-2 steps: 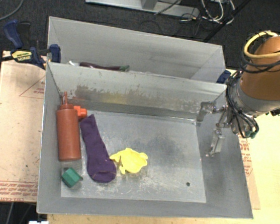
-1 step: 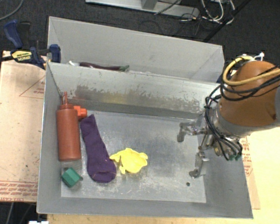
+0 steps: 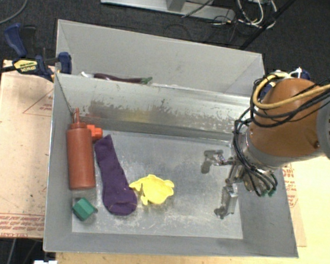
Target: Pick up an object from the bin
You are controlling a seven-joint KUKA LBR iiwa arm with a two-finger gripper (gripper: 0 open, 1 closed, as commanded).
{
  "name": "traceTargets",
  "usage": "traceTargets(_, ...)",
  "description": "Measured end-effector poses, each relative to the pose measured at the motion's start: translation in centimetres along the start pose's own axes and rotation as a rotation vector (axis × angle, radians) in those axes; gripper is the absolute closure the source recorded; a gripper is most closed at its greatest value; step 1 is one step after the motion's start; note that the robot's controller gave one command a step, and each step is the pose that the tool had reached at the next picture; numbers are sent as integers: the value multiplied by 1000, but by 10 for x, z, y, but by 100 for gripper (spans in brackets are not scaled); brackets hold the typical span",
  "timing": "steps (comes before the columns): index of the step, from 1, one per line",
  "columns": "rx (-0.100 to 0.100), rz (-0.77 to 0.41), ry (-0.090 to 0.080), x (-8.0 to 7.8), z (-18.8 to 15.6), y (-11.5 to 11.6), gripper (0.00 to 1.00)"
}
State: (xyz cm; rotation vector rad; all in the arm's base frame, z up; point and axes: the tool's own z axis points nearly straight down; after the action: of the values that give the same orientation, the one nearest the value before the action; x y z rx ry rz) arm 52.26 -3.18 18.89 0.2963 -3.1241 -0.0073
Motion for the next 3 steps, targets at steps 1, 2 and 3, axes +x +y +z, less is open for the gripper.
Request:
traceTargets(1, 6, -10, -8, -22, -6, 22, 0)
traceTargets(2, 2, -15, -6, -38, 9, 62, 0)
traceTargets(3, 4, 62, -10, -31, 47, 111, 0)
